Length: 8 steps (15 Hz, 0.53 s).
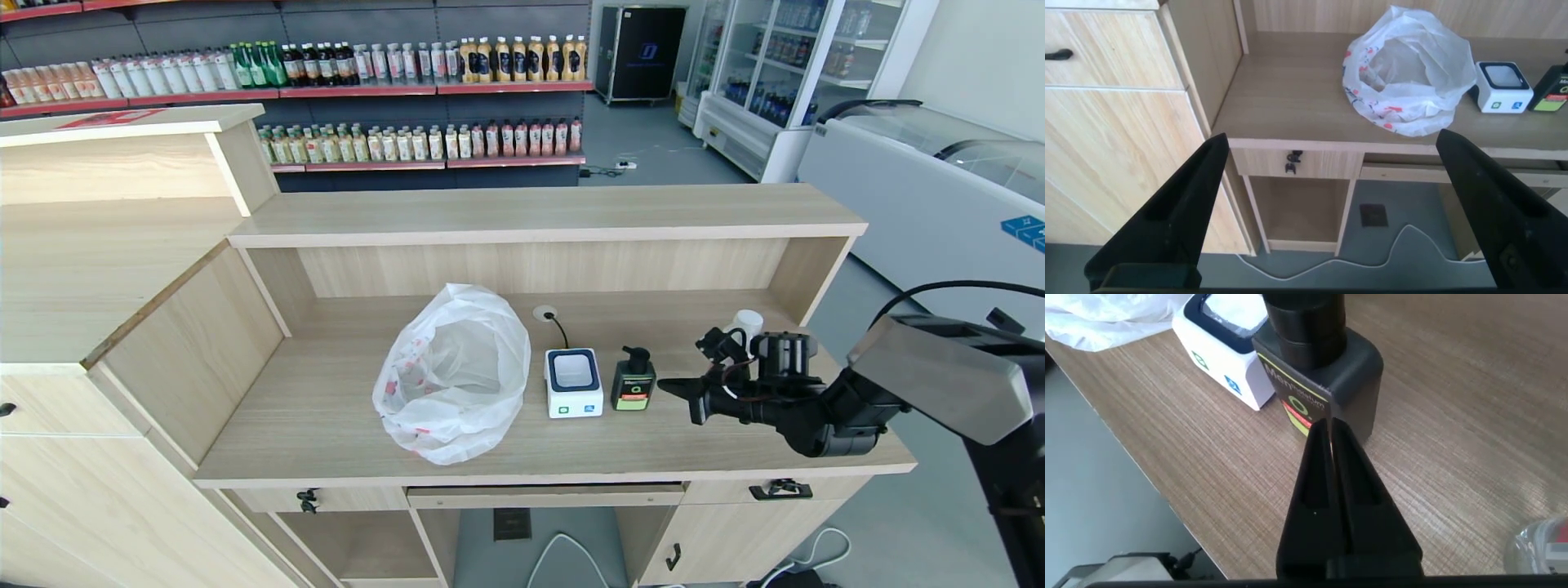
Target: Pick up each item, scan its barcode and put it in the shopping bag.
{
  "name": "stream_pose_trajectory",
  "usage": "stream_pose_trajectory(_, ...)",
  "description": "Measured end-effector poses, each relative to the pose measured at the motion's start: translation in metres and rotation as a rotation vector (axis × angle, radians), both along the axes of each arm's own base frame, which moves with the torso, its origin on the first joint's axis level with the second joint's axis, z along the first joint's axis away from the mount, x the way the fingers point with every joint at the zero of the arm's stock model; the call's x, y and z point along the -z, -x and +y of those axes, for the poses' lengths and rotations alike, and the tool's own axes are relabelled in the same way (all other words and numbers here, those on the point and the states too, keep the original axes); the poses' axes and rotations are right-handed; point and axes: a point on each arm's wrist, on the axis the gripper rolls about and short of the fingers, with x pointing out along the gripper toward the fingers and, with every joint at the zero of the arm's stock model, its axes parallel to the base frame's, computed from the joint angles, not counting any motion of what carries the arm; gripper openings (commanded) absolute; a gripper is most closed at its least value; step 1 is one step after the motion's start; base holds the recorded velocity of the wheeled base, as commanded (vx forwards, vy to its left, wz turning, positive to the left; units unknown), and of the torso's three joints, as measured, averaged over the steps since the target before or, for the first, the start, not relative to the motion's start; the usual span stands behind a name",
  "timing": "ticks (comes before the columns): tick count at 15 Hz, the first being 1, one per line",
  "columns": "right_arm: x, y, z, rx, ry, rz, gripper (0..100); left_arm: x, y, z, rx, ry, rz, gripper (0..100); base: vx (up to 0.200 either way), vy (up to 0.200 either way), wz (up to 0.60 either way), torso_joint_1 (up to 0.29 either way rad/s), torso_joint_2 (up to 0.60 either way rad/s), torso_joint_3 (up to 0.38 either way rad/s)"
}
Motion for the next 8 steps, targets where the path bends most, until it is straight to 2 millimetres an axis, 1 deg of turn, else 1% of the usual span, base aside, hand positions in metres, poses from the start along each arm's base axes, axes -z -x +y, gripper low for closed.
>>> stream_pose_trajectory(1,-0.003,0.000,0.001,0.003,0.012,-0.019,0,0.000,0.000,0.000,0.000,0.000,0.000,100,0.000,0.000,0.00,0.000,0.00,0.000)
stream_pose_trajectory(2,-0.006,-0.001,0.001,0.029,0.026,-0.029,100,0.000,0.000,0.000,0.000,0.000,0.000,100,0.000,0.000,0.00,0.000,0.00,0.000)
stream_pose_trajectory(4,-0.010,-0.003,0.000,0.049,0.019,-0.034,100,0.000,0.000,0.000,0.001,0.000,0.000,100,0.000,0.000,0.00,0.000,0.00,0.000)
stream_pose_trajectory(6,-0.015,-0.007,-0.003,0.033,-0.007,-0.041,100,0.000,0.000,0.000,0.001,0.000,0.000,100,0.000,0.000,0.00,0.000,0.00,0.000)
stream_pose_trajectory(8,-0.014,-0.012,-0.002,0.000,-0.022,-0.053,100,0.000,0.000,0.000,0.000,0.000,0.000,100,0.000,0.000,0.00,0.000,0.00,0.000)
